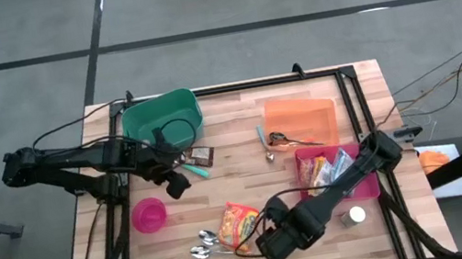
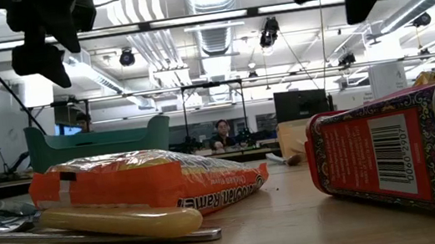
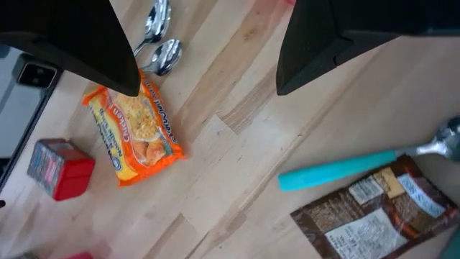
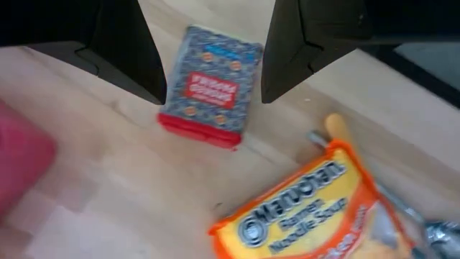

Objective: Pick & Place Food Item
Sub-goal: Put the red paprika seasoning can into the green bin

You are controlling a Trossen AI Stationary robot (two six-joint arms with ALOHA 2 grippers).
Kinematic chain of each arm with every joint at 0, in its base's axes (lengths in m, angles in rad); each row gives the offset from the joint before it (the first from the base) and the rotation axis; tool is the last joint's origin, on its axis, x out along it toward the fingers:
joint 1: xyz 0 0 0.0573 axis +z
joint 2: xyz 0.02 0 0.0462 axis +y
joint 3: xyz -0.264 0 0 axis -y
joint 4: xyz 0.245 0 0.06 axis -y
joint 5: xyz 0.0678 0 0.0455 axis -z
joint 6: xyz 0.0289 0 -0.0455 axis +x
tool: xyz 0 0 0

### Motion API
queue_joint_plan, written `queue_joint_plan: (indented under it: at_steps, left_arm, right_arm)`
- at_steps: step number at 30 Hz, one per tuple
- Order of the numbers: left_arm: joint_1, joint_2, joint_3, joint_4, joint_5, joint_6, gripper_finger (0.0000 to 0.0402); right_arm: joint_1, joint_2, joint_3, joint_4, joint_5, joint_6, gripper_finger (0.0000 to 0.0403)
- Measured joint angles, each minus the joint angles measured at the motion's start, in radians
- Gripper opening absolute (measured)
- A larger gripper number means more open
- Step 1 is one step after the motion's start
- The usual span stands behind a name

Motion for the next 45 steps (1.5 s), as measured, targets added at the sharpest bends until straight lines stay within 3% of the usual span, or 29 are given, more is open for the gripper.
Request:
queue_joint_plan:
  at_steps: [6, 12, 21, 25, 33, 45]
  left_arm:
    - [0.0, 0.0, 0.0, -0.001, 0.011, 0.053, 0.0326]
    - [0.0, 0.0, 0.0, 0.0, 0.011, 0.09, 0.0326]
    - [0.0, 0.0, 0.0, 0.0, 0.008, 0.123, 0.0326]
    - [0.0, 0.0, 0.0, -0.006, 0.01, 0.127, 0.0326]
    - [0.0, 0.0, 0.0, -0.006, 0.01, 0.142, 0.0326]
    - [0.0, 0.0, 0.0, -0.025, 0.011, 0.145, 0.0326]
  right_arm:
    - [-0.001, 0.062, 0.089, -0.05, -0.008, 0.049, 0.0223]
    - [0.006, 0.067, 0.083, -0.07, -0.038, 0.091, 0.0235]
    - [0.019, 0.067, 0.063, -0.069, -0.047, 0.174, 0.035]
    - [0.019, 0.067, 0.063, -0.044, -0.12, 0.18, 0.0382]
    - [0.024, 0.073, 0.061, -0.015, -0.13, 0.235, 0.0388]
    - [0.031, 0.193, 0.079, -0.001, -0.107, 0.216, 0.0388]
